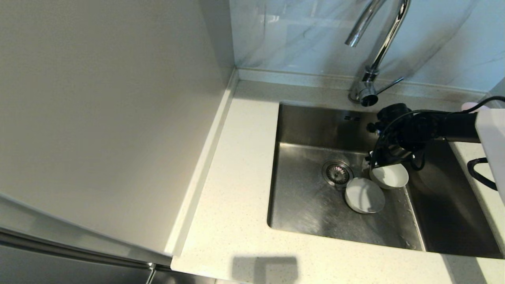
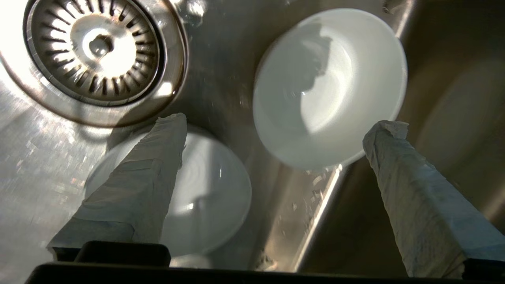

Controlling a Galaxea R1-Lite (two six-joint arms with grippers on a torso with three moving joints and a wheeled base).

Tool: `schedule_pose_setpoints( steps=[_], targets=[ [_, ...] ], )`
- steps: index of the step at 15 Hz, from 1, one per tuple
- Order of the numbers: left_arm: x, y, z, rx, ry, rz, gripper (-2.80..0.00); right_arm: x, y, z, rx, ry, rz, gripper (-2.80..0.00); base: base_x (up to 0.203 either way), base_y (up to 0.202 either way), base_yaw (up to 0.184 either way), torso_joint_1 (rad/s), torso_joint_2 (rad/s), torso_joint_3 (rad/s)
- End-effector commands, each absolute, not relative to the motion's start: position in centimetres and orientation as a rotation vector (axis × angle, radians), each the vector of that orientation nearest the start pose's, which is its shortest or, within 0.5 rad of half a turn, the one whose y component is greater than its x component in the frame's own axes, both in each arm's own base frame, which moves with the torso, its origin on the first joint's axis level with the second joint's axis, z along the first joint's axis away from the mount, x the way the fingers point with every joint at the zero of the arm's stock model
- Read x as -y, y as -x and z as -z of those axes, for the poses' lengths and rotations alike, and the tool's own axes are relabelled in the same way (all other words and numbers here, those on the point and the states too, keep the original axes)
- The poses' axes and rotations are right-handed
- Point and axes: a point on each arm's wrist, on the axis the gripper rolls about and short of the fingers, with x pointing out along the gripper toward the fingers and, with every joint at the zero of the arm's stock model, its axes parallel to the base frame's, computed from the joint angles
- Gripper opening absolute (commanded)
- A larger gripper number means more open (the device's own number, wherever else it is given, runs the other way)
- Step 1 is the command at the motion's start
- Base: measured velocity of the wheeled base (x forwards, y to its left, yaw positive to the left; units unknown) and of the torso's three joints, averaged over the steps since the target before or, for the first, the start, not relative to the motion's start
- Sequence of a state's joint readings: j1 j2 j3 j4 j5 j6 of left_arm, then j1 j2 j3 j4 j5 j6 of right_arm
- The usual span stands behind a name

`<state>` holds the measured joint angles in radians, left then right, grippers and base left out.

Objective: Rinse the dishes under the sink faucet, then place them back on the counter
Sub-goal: Put a bowl back to the table from the sink

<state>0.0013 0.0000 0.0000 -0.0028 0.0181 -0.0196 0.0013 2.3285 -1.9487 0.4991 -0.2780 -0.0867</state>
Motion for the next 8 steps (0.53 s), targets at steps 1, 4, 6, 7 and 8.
schedule_pose_setpoints(
  steps=[1,4,6,7,8],
  targets=[
    [0.0,2.3,-7.6,0.006,0.021,-0.019,-2.80,0.6,-47.4,-12.1,-0.904,0.208,0.221,0.00,0.000,0.000,0.000,0.000,0.00,0.000],
    [0.0,2.3,-7.6,0.006,0.020,-0.020,-2.80,0.8,-48.7,-10.5,-0.855,0.213,0.252,0.00,0.000,0.000,0.000,0.000,0.00,0.000],
    [0.0,2.3,-7.6,0.006,0.020,-0.020,-2.80,1.0,-49.1,-9.6,-0.858,0.213,0.258,0.00,0.000,0.000,0.000,0.000,0.00,0.000],
    [0.0,2.3,-7.6,0.006,0.020,-0.020,-2.80,1.3,-49.2,-9.1,-0.866,0.213,0.261,0.00,0.000,0.000,0.000,0.000,0.00,0.000],
    [0.0,2.3,-7.6,0.006,0.021,-0.020,-2.80,1.4,-49.3,-8.7,-0.872,0.213,0.266,0.00,0.000,0.000,0.000,0.000,0.00,0.000]
  ],
)
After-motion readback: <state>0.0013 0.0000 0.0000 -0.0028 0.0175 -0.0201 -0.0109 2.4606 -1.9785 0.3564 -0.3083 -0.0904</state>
